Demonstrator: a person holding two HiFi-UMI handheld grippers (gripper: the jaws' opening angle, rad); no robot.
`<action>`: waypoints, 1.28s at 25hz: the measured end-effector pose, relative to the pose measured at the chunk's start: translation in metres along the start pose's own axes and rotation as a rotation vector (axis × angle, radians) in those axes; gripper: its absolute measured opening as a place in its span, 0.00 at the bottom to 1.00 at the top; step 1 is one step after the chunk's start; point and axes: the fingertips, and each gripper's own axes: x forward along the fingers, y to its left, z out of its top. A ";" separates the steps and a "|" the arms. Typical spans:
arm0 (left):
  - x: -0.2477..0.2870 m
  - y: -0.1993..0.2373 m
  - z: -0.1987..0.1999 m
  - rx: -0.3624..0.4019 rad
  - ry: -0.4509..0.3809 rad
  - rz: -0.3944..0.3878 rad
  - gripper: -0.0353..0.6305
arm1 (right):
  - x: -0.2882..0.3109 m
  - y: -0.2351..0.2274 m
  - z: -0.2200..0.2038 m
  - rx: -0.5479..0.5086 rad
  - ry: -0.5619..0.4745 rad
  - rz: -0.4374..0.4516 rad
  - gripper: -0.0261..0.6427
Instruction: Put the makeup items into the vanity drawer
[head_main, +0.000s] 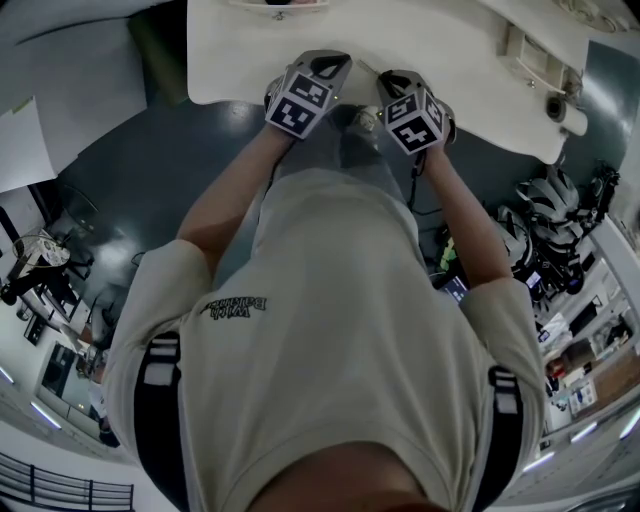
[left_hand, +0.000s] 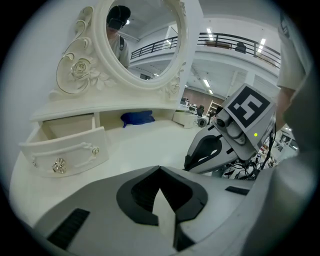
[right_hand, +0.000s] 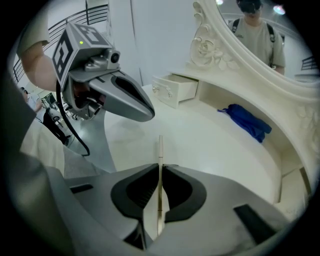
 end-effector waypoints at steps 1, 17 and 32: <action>-0.004 0.000 0.005 0.005 -0.006 0.004 0.07 | -0.004 -0.002 0.004 0.001 -0.011 -0.006 0.09; -0.080 0.011 0.132 0.064 -0.265 0.120 0.07 | -0.138 -0.059 0.115 0.040 -0.371 -0.163 0.09; -0.218 -0.037 0.269 0.180 -0.600 0.163 0.07 | -0.350 -0.042 0.206 0.012 -0.856 -0.260 0.09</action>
